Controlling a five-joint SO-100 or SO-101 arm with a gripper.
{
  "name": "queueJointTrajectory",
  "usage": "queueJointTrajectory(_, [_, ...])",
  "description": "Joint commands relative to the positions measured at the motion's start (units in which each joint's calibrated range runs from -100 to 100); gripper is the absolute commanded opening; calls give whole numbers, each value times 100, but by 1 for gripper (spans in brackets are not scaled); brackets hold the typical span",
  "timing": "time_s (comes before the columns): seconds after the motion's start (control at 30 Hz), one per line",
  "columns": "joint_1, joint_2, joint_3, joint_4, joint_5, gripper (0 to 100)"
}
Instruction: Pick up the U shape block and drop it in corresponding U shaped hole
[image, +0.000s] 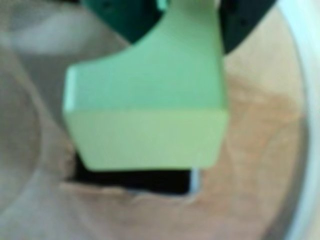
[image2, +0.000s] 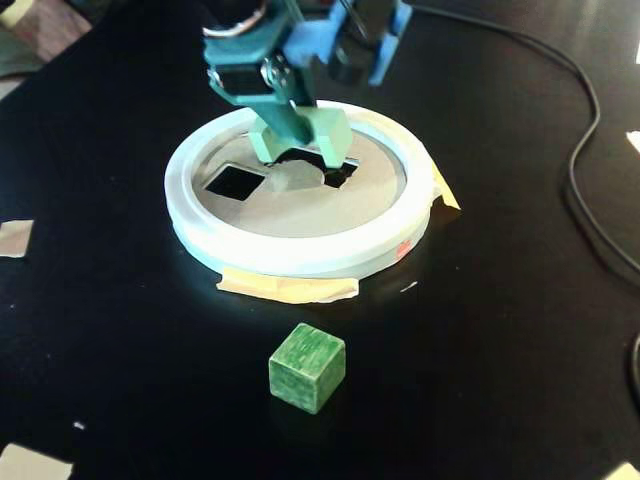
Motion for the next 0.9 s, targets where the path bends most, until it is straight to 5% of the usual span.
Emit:
queueJointTrajectory(0.0, [6, 20, -694, -39, 107, 1])
queueJointTrajectory(0.47, [56, 288, -676, -49, 205, 4])
queueJointTrajectory(0.57, [44, 288, -713, -49, 205, 20])
queueJointTrajectory(0.6, [19, 288, -713, -49, 205, 34])
queueJointTrajectory(0.7, [-19, 270, -722, -69, 205, 58])
queueJointTrajectory(0.87, [-56, 163, -722, -29, 210, 66])
